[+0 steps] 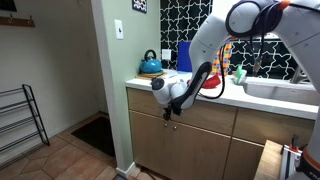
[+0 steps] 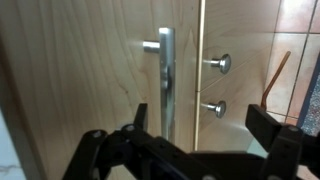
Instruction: Open the left drawer fully
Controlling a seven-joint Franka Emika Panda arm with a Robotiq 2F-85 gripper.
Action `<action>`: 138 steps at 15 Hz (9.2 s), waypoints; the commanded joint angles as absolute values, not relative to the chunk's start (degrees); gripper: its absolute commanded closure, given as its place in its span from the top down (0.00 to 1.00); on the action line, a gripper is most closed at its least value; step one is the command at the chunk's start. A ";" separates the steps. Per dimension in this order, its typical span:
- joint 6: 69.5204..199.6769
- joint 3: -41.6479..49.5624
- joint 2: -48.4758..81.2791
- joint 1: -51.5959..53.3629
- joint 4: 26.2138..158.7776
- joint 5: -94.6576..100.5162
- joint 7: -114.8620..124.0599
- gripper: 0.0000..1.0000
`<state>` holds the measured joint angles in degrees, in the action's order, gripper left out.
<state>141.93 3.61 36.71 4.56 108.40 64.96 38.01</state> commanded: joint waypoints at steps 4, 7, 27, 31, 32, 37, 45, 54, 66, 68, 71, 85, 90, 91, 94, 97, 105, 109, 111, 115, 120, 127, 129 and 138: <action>144.82 4.81 41.26 5.02 104.41 66.39 38.70 1.00; 145.00 5.22 42.03 5.08 103.62 66.53 38.60 1.00; 141.94 0.40 34.72 4.46 109.43 46.76 16.14 0.04; 139.37 -0.75 33.72 5.59 109.98 42.61 14.25 0.04; 138.70 -0.62 33.66 6.19 109.83 42.28 14.51 0.04; 134.65 -1.57 33.46 9.87 109.53 39.98 16.25 0.04; 129.56 -1.70 33.09 18.65 107.77 38.66 25.18 0.50; 121.88 -2.78 25.56 23.16 109.51 40.01 29.46 1.00; 121.33 -4.58 13.14 13.46 110.90 27.22 24.35 0.58; 123.03 -3.89 13.59 11.04 111.00 22.94 22.87 0.42; 125.29 -3.21 15.17 8.20 111.07 17.58 19.80 0.19; 137.94 -3.56 22.70 6.74 112.25 12.66 8.83 0.00; 138.57 -5.21 21.98 6.91 112.44 10.54 4.21 0.00; 138.29 -5.91 21.86 6.80 112.40 9.59 2.73 0.00; 137.40 -6.88 22.22 6.82 111.89 7.91 -0.92 0.00; 137.02 -9.43 22.03 6.17 111.91 3.65 -6.44 0.00; 135.45 -14.94 23.74 6.94 109.32 -6.91 -11.90 0.00; 136.09 -15.71 25.01 9.38 107.37 -7.26 -9.30 0.00; 136.90 -13.33 23.93 11.53 107.20 -3.76 -4.25 0.00; 134.52 -10.55 18.32 11.41 108.45 -2.21 0.88 0.00; 127.98 -7.50 10.84 10.89 111.10 2.15 5.68 0.27; 119.92 -7.08 -2.61 9.29 119.38 3.63 8.54 0.78; 118.22 -7.02 -6.23 8.60 121.73 3.27 8.56 0.93; 115.24 -6.70 -10.82 6.57 123.59 2.76 7.02 1.00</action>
<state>115.42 -6.29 -10.84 6.98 123.74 2.85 7.07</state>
